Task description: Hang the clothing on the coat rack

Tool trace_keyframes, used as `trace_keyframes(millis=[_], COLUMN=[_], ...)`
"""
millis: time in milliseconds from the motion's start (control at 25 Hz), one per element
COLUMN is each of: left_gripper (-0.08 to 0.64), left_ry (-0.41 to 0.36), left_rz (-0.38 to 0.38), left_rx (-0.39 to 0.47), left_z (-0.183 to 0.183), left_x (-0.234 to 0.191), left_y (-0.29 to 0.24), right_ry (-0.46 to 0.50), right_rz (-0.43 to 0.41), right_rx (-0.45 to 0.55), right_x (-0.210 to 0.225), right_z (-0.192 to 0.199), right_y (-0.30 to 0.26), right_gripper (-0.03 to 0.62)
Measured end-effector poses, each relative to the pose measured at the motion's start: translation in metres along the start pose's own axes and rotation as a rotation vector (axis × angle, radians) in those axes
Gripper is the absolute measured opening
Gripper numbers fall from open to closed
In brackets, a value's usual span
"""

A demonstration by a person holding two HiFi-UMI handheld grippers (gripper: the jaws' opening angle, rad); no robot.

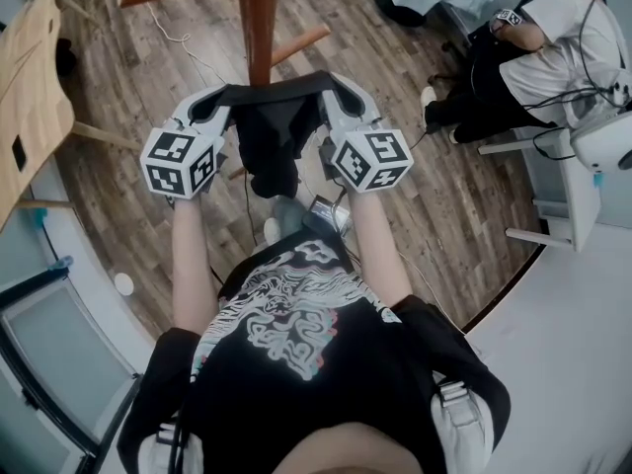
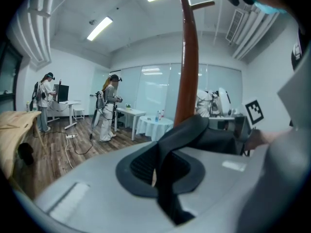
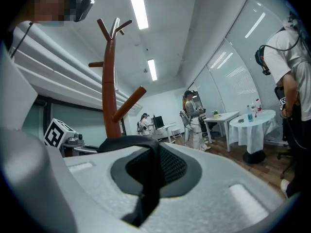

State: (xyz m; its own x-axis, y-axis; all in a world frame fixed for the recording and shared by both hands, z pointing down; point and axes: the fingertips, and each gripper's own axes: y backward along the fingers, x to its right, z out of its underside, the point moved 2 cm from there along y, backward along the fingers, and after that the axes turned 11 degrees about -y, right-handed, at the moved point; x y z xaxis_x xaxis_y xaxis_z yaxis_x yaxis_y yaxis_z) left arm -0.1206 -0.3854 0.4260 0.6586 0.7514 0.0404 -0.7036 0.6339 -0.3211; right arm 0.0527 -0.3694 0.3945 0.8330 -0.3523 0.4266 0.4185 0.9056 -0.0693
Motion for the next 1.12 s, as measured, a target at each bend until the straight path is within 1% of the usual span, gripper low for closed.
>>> trace_keyframes(millis=[80, 200, 680, 840, 1040, 1120], left_gripper=[-0.006, -0.006, -0.006, -0.006, -0.006, -0.006], left_ry=[0.012, 0.011, 0.033, 0.054, 0.043, 0.055], left_rz=[0.005, 0.009, 0.034, 0.047, 0.05, 0.062], left_rx=[-0.002, -0.016, -0.047, -0.055, -0.071, -0.068], left_z=[0.002, 0.007, 0.035, 0.046, 0.053, 0.055], left_x=[0.001, 0.002, 0.012, 0.017, 0.02, 0.022], left_y=[-0.003, -0.007, -0.013, -0.016, -0.016, -0.017], right_ry=[-0.004, -0.015, -0.028, -0.033, -0.035, -0.034], right_rz=[0.017, 0.033, 0.032, 0.033, 0.023, 0.023], right_rx=[-0.008, -0.026, -0.067, -0.078, -0.084, -0.086], right_x=[0.005, 0.011, 0.017, 0.018, 0.018, 0.018], right_z=[0.006, 0.016, 0.044, 0.05, 0.054, 0.056], right_y=[-0.001, -0.001, 0.003, 0.003, 0.003, 0.003], right_gripper=[0.011, 0.011, 0.011, 0.011, 0.011, 0.011])
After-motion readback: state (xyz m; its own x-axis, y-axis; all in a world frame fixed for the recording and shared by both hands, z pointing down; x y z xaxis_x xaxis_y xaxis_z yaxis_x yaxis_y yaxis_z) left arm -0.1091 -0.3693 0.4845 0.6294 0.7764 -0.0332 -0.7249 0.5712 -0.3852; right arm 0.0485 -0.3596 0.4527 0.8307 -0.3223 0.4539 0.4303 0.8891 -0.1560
